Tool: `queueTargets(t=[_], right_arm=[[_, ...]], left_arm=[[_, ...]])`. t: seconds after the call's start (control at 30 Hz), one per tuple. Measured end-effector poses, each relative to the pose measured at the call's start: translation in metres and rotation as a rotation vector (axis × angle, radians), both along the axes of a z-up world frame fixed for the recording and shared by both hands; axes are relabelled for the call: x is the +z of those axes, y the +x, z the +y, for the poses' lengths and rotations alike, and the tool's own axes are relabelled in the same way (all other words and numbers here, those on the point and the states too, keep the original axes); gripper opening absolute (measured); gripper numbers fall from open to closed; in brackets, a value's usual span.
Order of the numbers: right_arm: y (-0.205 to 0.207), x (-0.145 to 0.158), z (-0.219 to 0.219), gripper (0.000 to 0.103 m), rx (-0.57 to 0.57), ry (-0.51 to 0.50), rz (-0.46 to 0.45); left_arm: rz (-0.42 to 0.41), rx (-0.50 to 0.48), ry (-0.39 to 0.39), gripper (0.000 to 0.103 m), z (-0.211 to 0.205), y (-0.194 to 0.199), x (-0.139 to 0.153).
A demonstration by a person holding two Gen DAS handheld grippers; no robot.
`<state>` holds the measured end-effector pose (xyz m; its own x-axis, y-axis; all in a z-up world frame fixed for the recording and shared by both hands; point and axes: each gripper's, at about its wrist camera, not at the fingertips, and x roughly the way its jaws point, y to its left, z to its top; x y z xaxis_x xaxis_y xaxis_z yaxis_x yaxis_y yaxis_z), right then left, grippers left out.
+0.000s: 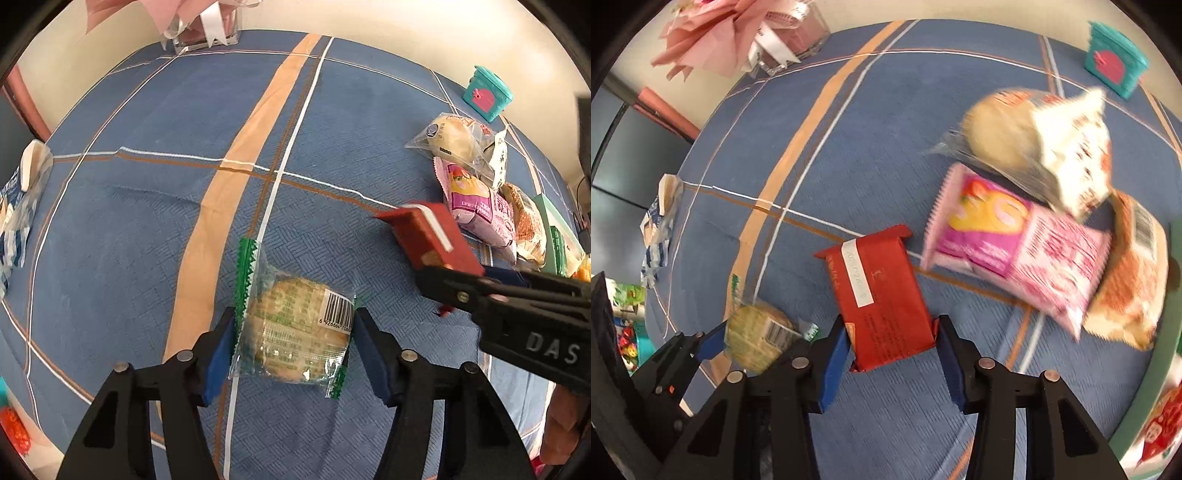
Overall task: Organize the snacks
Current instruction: 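Carry the red box and clear biscuit pack over the white tray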
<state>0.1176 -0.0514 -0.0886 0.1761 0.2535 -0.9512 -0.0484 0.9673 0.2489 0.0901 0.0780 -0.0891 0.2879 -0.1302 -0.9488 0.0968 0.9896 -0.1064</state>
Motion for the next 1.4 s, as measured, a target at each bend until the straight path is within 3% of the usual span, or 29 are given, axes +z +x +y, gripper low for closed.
queueTargets(t=[0.4,0.7,1.13,1.4], right_arm=[[-0.043,0.024,-0.052,0.048,-0.06,0.071,-0.044],[-0.069,0.042,-0.065,0.048,-0.115,0.115,-0.075],[-0.111,0.09,-0.114,0.048,-0.208,0.115,-0.212],[-0.125,0.103,-0.153,0.048,-0.297,0.144,-0.247]], left_arm=[[-0.014,0.049,-0.049,0.06,-0.002,-0.016,0.027],[-0.046,0.053,-0.079,0.06,-0.017,-0.027,0.053],[-0.115,0.017,-0.114,0.06,-0.073,-0.036,0.097],[-0.144,-0.039,-0.113,0.06,-0.121,-0.04,0.118]])
